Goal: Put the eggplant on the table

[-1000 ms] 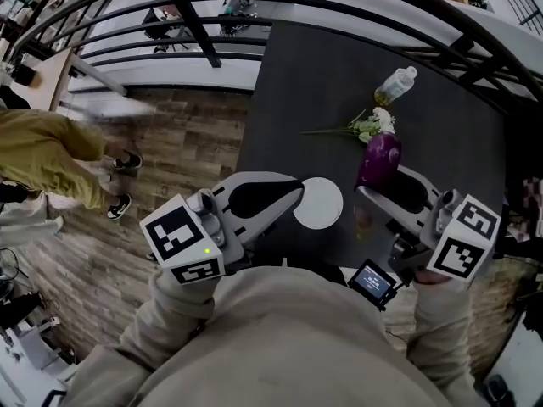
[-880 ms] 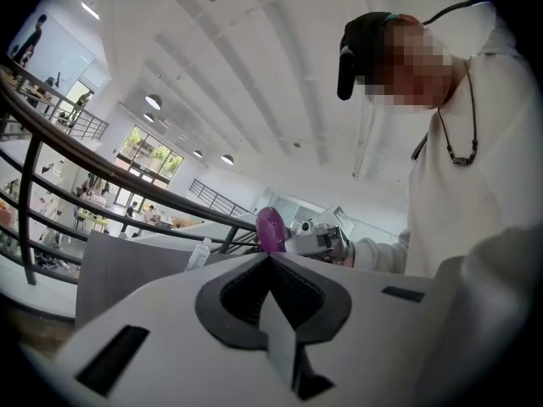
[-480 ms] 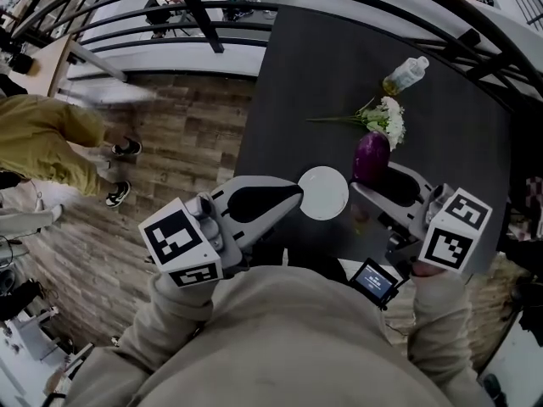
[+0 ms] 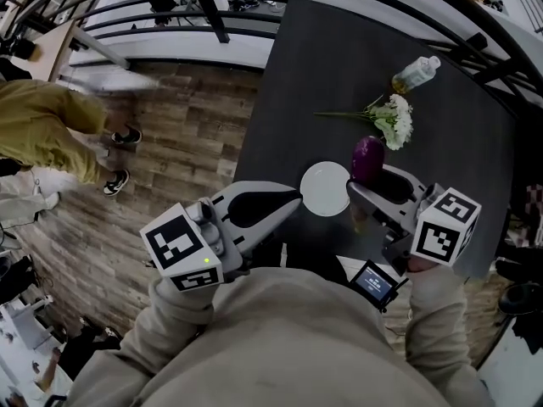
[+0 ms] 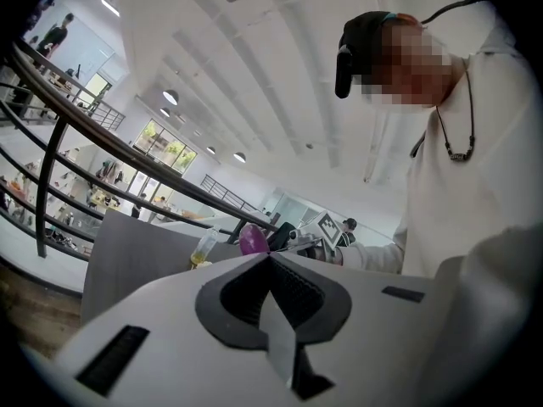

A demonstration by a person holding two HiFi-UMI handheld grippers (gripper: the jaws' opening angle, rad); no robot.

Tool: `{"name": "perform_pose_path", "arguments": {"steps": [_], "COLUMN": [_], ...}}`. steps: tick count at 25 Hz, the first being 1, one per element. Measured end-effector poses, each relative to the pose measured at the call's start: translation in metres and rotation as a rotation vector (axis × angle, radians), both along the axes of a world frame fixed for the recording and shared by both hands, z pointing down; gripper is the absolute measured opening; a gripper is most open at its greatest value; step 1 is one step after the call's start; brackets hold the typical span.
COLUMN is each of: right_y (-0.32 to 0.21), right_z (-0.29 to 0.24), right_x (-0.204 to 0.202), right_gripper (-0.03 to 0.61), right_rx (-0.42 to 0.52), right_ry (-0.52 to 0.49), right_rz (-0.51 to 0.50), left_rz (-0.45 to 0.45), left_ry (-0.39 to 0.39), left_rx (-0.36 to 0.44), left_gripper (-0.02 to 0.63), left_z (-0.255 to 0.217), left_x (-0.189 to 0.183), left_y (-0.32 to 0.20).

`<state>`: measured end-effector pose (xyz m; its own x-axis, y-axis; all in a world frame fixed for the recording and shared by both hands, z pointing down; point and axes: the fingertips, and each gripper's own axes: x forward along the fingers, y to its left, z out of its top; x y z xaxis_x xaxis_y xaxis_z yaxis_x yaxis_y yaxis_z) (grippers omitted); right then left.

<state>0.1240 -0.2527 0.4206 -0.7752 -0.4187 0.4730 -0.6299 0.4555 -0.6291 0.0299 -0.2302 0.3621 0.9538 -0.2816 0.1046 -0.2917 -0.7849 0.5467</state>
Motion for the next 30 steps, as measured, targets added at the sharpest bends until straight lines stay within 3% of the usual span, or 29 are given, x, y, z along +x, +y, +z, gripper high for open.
{"name": "perform_pose_path", "arguments": {"steps": [30], "right_y": [0.018], "right_z": [0.238], "right_x": [0.004], "right_gripper": [0.219], "right_rx": [-0.393], "right_ry": [0.322], "right_rz": [-0.1], "left_rz": [-0.177], "left_ry": [-0.026], "left_rx": [-0.056], "left_gripper": [0.005], "left_z": [0.026], "left_x": [-0.049], "left_y": [0.002]}}
